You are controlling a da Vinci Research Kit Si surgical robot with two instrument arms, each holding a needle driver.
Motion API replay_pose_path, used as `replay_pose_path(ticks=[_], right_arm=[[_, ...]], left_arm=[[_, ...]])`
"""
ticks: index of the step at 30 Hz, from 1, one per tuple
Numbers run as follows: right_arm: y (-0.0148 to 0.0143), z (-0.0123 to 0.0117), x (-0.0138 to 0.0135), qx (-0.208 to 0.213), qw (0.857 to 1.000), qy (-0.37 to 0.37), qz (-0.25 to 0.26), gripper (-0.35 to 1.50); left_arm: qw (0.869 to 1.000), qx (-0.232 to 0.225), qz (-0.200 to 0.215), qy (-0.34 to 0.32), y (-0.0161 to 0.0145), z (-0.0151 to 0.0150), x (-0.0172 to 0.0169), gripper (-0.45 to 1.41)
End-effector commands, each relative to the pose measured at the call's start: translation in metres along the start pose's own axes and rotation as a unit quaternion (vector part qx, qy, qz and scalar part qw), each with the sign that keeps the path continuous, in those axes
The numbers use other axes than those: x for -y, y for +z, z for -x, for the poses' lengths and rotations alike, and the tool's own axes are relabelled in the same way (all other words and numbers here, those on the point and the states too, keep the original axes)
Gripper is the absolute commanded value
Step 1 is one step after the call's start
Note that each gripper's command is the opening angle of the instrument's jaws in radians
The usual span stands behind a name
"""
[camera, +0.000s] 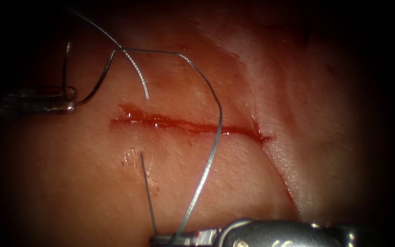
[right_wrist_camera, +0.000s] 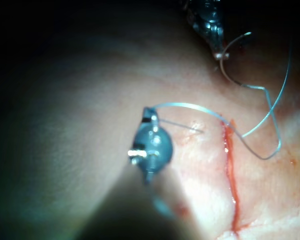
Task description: Wound Closure
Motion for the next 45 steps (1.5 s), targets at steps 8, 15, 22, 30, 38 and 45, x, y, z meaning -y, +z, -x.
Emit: replay_pose_path(ticks=[8, 15, 22, 30, 38, 45], right_arm=[[-0.0026, 0.0035, -0.003, -0.002, 1.0, -0.001, 0.024, 1.33], [-0.0022, 0.0064, -0.0058, 0.022, 0.999, -0.008, 0.045, 1.28], [0.0033, 0.0083, -0.0086, 0.041, 0.995, -0.012, 0.092, 1.26], [0.007, 0.0083, -0.0106, 0.038, 0.994, -0.015, 0.106, 1.08], [0.0097, 0.0095, -0.011, 0.039, 0.995, -0.02, 0.094, 0.57], [0.0083, 0.0094, -0.0107, 0.037, 0.997, -0.02, 0.068, -0.35]], left_arm=[[1.0, -0.002, 0.007, -0.003, -0.0005, 0.0, 0.0004, -0.45], [1.0, 0.0, 0.005, -0.004, -0.001, -0.0002, 0.0006, -0.45], [1.0, 0.001, 0.004, -0.004, -0.0008, -0.0002, 0.0005, -0.45], [1.0, 0.001, 0.0, -0.004, -0.0001, -0.0001, 0.0001, -0.45], [1.0, -0.003, 0.011, 0.001, 0.0013, 0.0004, -0.0006, -0.45], [1.0, -0.004, 0.016, 0.001, 0.0011, 0.0005, -0.0006, -0.45]])
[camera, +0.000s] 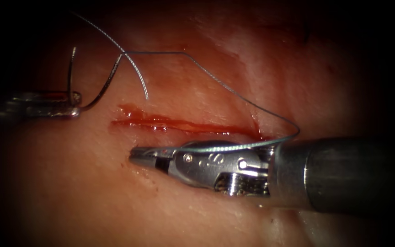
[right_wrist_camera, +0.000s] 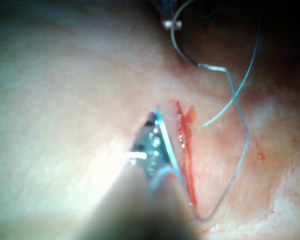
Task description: Wound Closure
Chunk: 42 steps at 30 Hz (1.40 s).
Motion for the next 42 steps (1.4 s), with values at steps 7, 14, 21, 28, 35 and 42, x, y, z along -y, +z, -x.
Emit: replay_pose_path(ticks=[7, 14, 21, 28, 35, 42], right_arm=[[-0.0047, 0.0003, 0.0008, 0.0, 1.0, 0.0, 0.002, -0.35], [-0.0107, 0.0002, 0.0029, 0.002, 1.0, -0.002, -0.006, -0.35], [-0.0148, 0.0005, 0.0055, 0.004, 1.0, -0.007, -0.013, -0.35], [-0.0168, 0.0016, 0.0048, -0.002, 1.0, 0.02, 0.022, 0.66], [-0.0202, 0.0029, 0.0048, 0.072, 0.996, 0.04, 0.036, 1.14], [-0.0213, 0.002, 0.0077, 0.115, 0.992, 0.055, 0.0, 1.21]], left_arm=[[1.0, -0.001, 0.003, 0.0, 0.0005, 0.0006, 0.0, -0.45], [1.0, -0.002, 0.005, 0.0, 0.0005, 0.0006, 0.0, -0.45], [1.0, -0.002, 0.005, 0.0, 0.0007, 0.0006, 0.0, -0.45], [1.0, -0.002, 0.006, 0.001, 0.0007, 0.0006, 0.0, -0.45], [1.0, -0.003, 0.007, 0.001, 0.0008, 0.0006, 0.0, -0.45], [1.0, -0.002, 0.006, 0.0, 0.0012, 0.0006, 0.0001, -0.45]])
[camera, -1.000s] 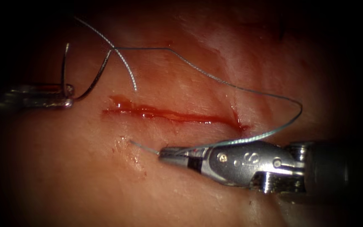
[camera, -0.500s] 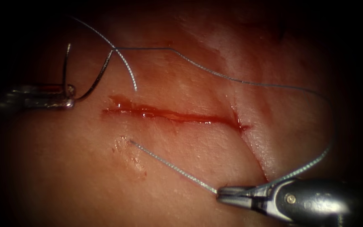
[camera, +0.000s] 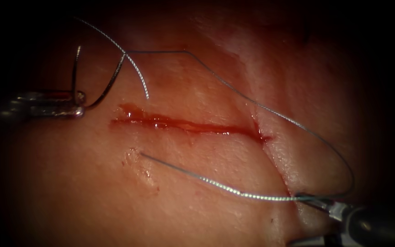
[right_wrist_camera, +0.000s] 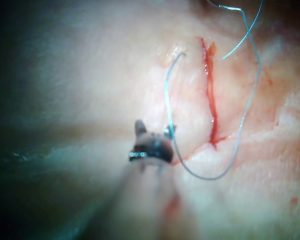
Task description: Wound Closure
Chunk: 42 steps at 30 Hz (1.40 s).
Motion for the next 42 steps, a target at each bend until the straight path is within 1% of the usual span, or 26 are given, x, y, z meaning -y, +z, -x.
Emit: replay_pose_path(ticks=[1, 3, 5, 6, 8, 10, 14, 16, 17, 18, 21, 24, 25, 26, 27, 28, 29, 30, 31, 32, 33, 34, 35, 38, 40, 42], right_arm=[[0.0014, -0.0009, 0.0018, -0.002, 1.0, 0.0, -0.019, 1.21], [0.0021, -0.0022, 0.0033, 0.0, 0.999, -0.002, -0.043, 1.14], [0.0031, -0.004, 0.0047, -0.007, 0.998, -0.001, -0.062, 1.08], [0.0036, -0.0048, 0.0051, -0.013, 0.997, 0.0, -0.07, 1.03], [0.0044, -0.0064, 0.0057, -0.023, 0.996, -0.001, -0.091, 1.03], [0.0054, -0.0085, 0.0059, -0.034, 0.994, -0.002, -0.099, 0.98], [0.007, -0.0126, 0.0049, -0.059, 0.995, 0.009, -0.08, 0.98], [0.008, -0.0156, 0.0035, -0.071, 0.996, 0.006, -0.053, 0.96], [0.008, -0.0156, 0.0035, -0.071, 0.996, 0.006, -0.053, 0.96], [0.0084, -0.0165, 0.003, -0.072, 0.996, 0.001, -0.043, 0.94], [0.0098, -0.018, 0.0015, -0.071, 0.997, -0.011, -0.017, 0.94], [0.0114, -0.0185, 0.0, -0.064, 0.998, -0.01, -0.007, 0.94], [0.0121, -0.0186, -0.0006, -0.057, 0.998, -0.011, -0.003, 0.94], [0.0138, -0.0184, -0.002, -0.026, 0.999, -0.018, 0.005, 0.94], [0.0138, -0.0184, -0.002, -0.026, 0.999, -0.018, 0.005, 0.94], [0.0142, -0.0182, -0.0023, -0.016, 1.0, -0.021, 0.008, 0.96], [0.015, -0.0177, -0.0031, 0.005, 1.0, -0.022, 0.013, 0.96], [0.015, -0.0177, -0.0031, 0.005, 1.0, -0.022, 0.013, 0.96], [0.0154, -0.0174, -0.0033, 0.017, 1.0, -0.023, 0.013, 0.96], [0.016, -0.0166, -0.0036, 0.04, 0.999, -0.025, 0.013, 0.96], [0.016, -0.0166, -0.0036, 0.04, 0.999, -0.025, 0.013, 0.96], [0.0168, -0.0156, -0.0039, 0.059, 0.998, -0.03, 0.014, 0.96], [0.0168, -0.0156, -0.0039, 0.059, 0.998, -0.03, 0.014, 0.96], [0.018, -0.014, -0.0042, 0.085, 0.996, -0.036, 0.016, 0.91], [0.0186, -0.0132, -0.0043, 0.097, 0.994, -0.039, 0.017, 0.84], [0.0191, -0.0127, -0.0044, 0.101, 0.994, -0.042, 0.018, 0.71]], left_arm=[[1.0, 0.0, 0.0, 0.0, 0.0005, 0.0007, 0.0, -0.45], [1.0, 0.0, 0.0, 0.0, 0.0006, 0.0006, 0.0, -0.45], [1.0, 0.0, 0.0, 0.0, 0.0006, 0.0006, 0.0, -0.45], [1.0, 0.0, -0.001, 0.0, 0.0006, 0.0006, 0.0, -0.45], [1.0, 0.0, -0.001, 0.0, 0.0006, 0.0007, 0.0, -0.45], [1.0, 0.0, -0.001, 0.0, 0.0005, 0.0007, 0.0, -0.45], [1.0, 0.0, -0.001, 0.0, 0.0005, 0.0007, 0.0, -0.45], [1.0, 0.0, -0.001, 0.0, 0.0005, 0.0007, 0.0, -0.45], [1.0, 0.0, -0.001, 0.0, 0.0005, 0.0007, 0.0, -0.45], [1.0, 0.0, -0.001, 0.0, 0.0005, 0.0007, 0.0, -0.45], [1.0, 0.0, 0.0, 0.0, 0.0005, 0.0007, 0.0, -0.45], [1.0, 0.0, 0.0, 0.0, 0.0005, 0.0007, -0.0001, -0.45], [1.0, 0.0, 0.0, 0.0, 0.0005, 0.0007, -0.0001, -0.45], [1.0, 0.0, 0.0, 0.0, 0.0005, 0.0007, -0.0002, -0.45], [1.0, 0.0, 0.0, 0.0, 0.0005, 0.0007, -0.0002, -0.45], [1.0, 0.0, 0.001, 0.001, 0.0005, 0.0007, -0.0002, -0.45], [1.0, 0.0, 0.001, 0.001, 0.0005, 0.0008, -0.0002, -0.45], [1.0, 0.0, 0.001, 0.001, 0.0005, 0.0008, -0.0002, -0.45], [1.0, -0.001, 0.001, 0.001, 0.0005, 0.0008, -0.0002, -0.45], [1.0, -0.001, 0.001, 0.001, 0.0005, 0.0008, -0.0002, -0.45], [1.0, -0.001, 0.001, 0.001, 0.0005, 0.0008, -0.0002, -0.45], [1.0, -0.001, 0.002, 0.001, 0.0005, 0.0008, -0.0003, -0.45], [1.0, -0.001, 0.002, 0.001, 0.0005, 0.0008, -0.0003, -0.45], [1.0, -0.001, 0.002, 0.001, 0.0005, 0.0008, -0.0003, -0.45], [1.0, -0.001, 0.002, 0.001, 0.0005, 0.0008, -0.0003, -0.45], [1.0, -0.001, 0.002, 0.001, 0.0005, 0.0008, -0.0003, -0.45]])
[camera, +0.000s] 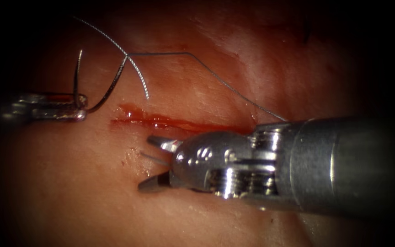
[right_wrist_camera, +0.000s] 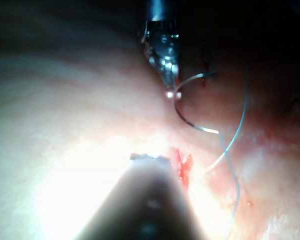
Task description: Wound Closure
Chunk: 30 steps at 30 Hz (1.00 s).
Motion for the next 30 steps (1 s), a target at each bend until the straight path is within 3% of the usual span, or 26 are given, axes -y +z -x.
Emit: replay_pose_path(ticks=[1, 4, 6, 7, 8, 17, 19, 30], right_arm=[[0.0014, 0.0003, 0.0001, 0.005, 1.0, -0.002, 0.0, 0.59], [0.0022, 0.0008, 0.0002, 0.022, 1.0, -0.005, 0.001, 0.41], [0.0026, 0.0012, 0.0002, 0.032, 0.999, -0.007, -0.008, -0.07], [0.0026, 0.0012, 0.0002, 0.032, 0.999, -0.007, -0.008, -0.07], [0.0026, 0.0013, 0.0002, 0.038, 0.999, -0.008, -0.013, -0.35], [0.0001, 0.0031, 0.0015, 0.039, 0.999, -0.019, -0.032, -0.35], [-0.0014, 0.0042, 0.0027, 0.037, 0.998, -0.028, -0.04, -0.35], [-0.0051, 0.0061, 0.0079, 0.028, 0.992, -0.059, -0.106, -0.35]], left_arm=[[1.0, -0.001, 0.001, 0.0, 0.0005, 0.0007, 0.0, -0.45], [1.0, -0.001, 0.001, 0.0, 0.0005, 0.0006, 0.0, -0.45], [1.0, -0.001, 0.001, 0.0, 0.0005, 0.0006, -0.0001, -0.45], [1.0, -0.001, 0.001, 0.0, 0.0005, 0.0006, -0.0001, -0.45], [1.0, -0.001, 0.001, 0.0, 0.0005, 0.0006, -0.0001, -0.45], [1.0, -0.001, 0.002, 0.0, 0.0005, 0.0006, -0.0002, -0.45], [1.0, -0.001, 0.002, 0.0, 0.0006, 0.0006, -0.0002, -0.45], [1.0, -0.001, 0.001, 0.002, 0.0011, 0.0011, -0.0003, -0.45]])
